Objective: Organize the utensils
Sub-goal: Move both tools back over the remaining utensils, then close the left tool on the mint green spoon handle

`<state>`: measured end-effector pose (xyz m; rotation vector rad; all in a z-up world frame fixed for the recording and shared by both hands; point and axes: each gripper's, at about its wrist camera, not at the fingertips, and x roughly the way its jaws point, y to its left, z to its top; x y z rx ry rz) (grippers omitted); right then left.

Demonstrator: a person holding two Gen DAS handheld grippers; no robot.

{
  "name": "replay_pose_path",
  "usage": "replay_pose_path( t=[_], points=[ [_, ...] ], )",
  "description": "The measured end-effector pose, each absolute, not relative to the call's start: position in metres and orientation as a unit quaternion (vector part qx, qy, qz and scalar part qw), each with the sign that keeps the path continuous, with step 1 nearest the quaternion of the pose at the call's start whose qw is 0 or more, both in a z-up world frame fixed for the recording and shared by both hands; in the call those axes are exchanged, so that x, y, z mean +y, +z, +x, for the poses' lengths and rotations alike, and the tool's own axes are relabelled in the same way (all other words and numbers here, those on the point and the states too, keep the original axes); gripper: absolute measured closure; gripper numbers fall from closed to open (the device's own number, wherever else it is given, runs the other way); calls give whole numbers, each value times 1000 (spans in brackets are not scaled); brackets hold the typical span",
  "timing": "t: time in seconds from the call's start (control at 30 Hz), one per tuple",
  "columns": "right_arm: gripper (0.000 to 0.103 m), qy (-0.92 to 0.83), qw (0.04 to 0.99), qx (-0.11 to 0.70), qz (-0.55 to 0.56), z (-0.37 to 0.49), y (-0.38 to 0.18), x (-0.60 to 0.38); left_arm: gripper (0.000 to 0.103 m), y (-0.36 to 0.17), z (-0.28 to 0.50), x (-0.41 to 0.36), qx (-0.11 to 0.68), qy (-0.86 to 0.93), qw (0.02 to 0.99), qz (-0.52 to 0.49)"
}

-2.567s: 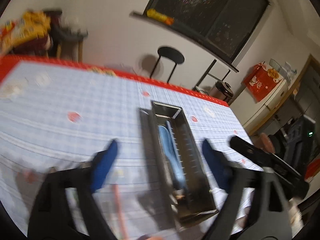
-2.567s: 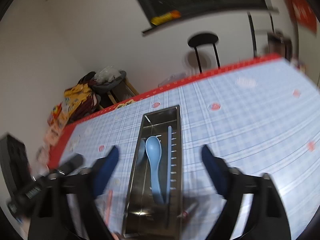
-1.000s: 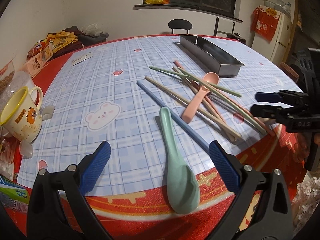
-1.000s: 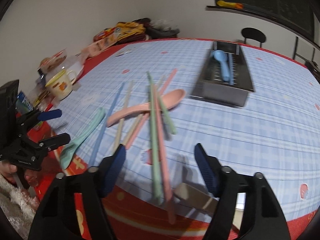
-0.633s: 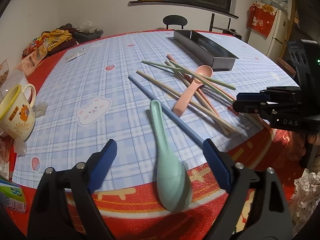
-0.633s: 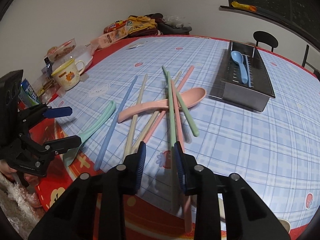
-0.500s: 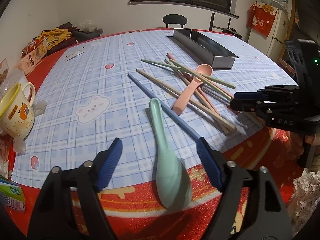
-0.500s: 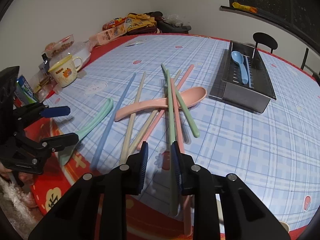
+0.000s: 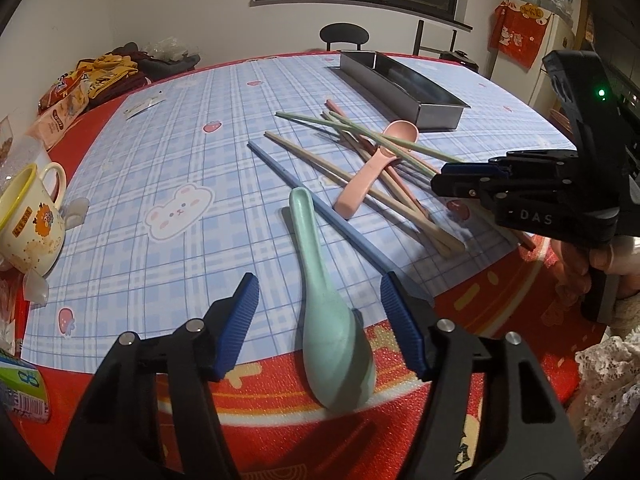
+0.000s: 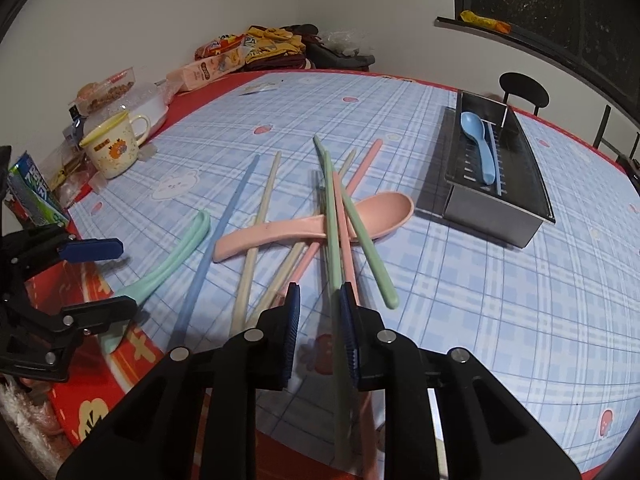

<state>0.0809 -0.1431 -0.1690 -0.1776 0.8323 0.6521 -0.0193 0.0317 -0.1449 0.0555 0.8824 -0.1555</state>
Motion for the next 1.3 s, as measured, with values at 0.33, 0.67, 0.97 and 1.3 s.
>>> replay_pose_path(
  t=[0.33, 0.67, 0.97, 1.3],
  points=[
    [95, 312, 860, 396, -75, 80, -172, -146, 54, -154, -17, 27, 460, -90, 882, 43],
    [96, 323, 853, 406, -55, 83, -175, -150, 54, -159, -19, 15, 474, -71, 873, 92],
    [96, 326, 851, 409, -44, 86, -175, -154, 74, -155, -15, 19, 473, -40, 867, 155],
    [96, 325, 851, 410, -45, 85, -176, -154, 82, -145, -5, 77, 469, -56, 881, -31]
  ],
)
